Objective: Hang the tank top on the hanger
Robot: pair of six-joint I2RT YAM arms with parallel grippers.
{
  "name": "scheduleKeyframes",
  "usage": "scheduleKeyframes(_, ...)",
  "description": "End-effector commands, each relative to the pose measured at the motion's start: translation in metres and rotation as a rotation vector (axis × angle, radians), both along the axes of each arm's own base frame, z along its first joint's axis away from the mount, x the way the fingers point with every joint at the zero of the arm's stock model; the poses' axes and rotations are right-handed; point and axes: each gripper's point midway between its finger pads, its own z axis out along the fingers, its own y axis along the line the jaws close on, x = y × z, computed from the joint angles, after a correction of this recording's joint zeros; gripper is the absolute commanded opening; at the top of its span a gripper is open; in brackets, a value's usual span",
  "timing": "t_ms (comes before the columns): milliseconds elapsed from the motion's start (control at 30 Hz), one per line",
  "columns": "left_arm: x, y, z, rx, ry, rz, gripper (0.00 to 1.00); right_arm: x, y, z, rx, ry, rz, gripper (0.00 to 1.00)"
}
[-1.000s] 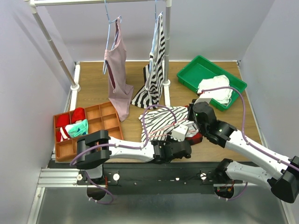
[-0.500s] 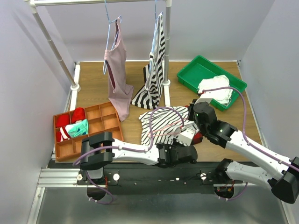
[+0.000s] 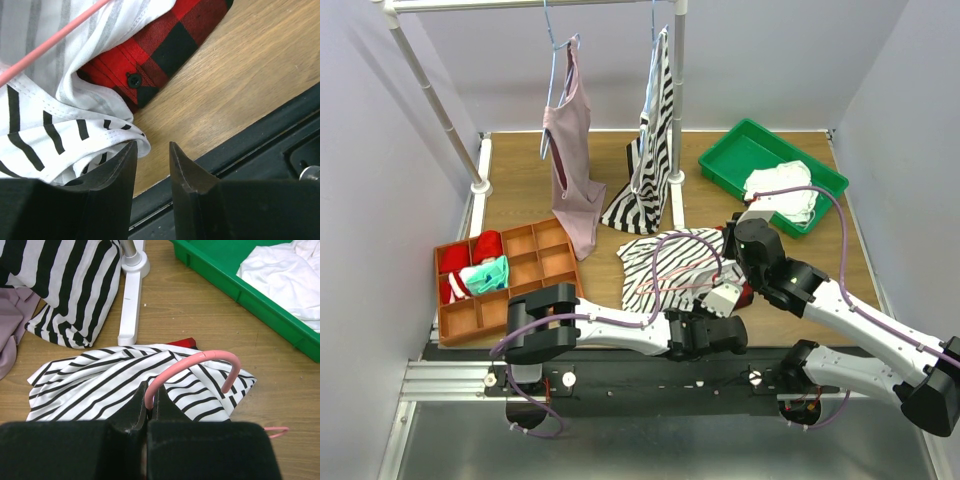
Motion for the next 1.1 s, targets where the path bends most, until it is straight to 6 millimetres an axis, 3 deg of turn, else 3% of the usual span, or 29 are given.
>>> scheduleKeyframes(0, 0.008, -0.002, 0.0, 0.02, -0.04, 0.023, 0.42, -0.001, -0.004, 0.0, -0.001, -0.007, -0.024, 0.01)
scheduleKeyframes(267, 0.017, -0.005, -0.008, 0.024, -0.047, 0.027, 0.43, -0.002, -0.005, 0.0, 0.001, -0.006, -0.026, 0.01)
scheduleKeyframes(467, 0.022, 0.001, -0.012, 0.049, -0.075, 0.048, 0.37, -0.002, -0.003, 0.0, 0.008, -0.006, -0.024, 0.01)
scheduleKeyframes(500, 0.022, 0.002, -0.012, 0.05, -0.077, 0.048, 0.35, -0.002, -0.004, -0.001, 0.007, -0.003, -0.023, 0.01)
scheduleKeyframes(633, 0.022, 0.006, -0.006, 0.031, -0.077, 0.05, 0.05, -0.002, -0.004, 0.0, 0.006, -0.004, -0.025, 0.01)
scheduleKeyframes(700, 0.02, 0.012, -0.006, 0.017, -0.075, 0.05, 0.0, -0.002, -0.004, 0.0, 0.007, -0.003, -0.025, 0.01)
scheduleKeyframes(767, 0.019, 0.012, 0.012, -0.069, -0.072, 0.053, 0.0, -0.002, -0.005, 0.001, 0.008, -0.003, -0.03, 0.01)
scheduleKeyframes(800, 0.016, 0.022, 0.005, -0.066, -0.061, 0.052, 0.0, -0.002, -0.006, 0.001, 0.007, -0.002, -0.037, 0.01)
scheduleKeyframes(867, 0.014, 0.02, 0.027, -0.188, -0.046, 0.05, 0.0, -0.001, -0.008, 0.003, 0.01, -0.003, -0.053, 0.01)
scheduleKeyframes(1000, 0.016, 0.039, 0.037, -0.345, 0.021, 0.091, 0.0, -0.001, -0.012, 0.005, 0.015, -0.01, -0.085, 0.01)
scheduleKeyframes(1033, 0.016, 0.052, 0.035, -0.373, 0.038, 0.103, 0.0, -0.001, -0.013, 0.006, 0.019, -0.011, -0.089, 0.01)
scheduleKeyframes(1067, 0.015, 0.05, 0.039, -0.443, 0.069, 0.109, 0.0, -0.001, -0.013, 0.007, 0.021, -0.012, -0.088, 0.01)
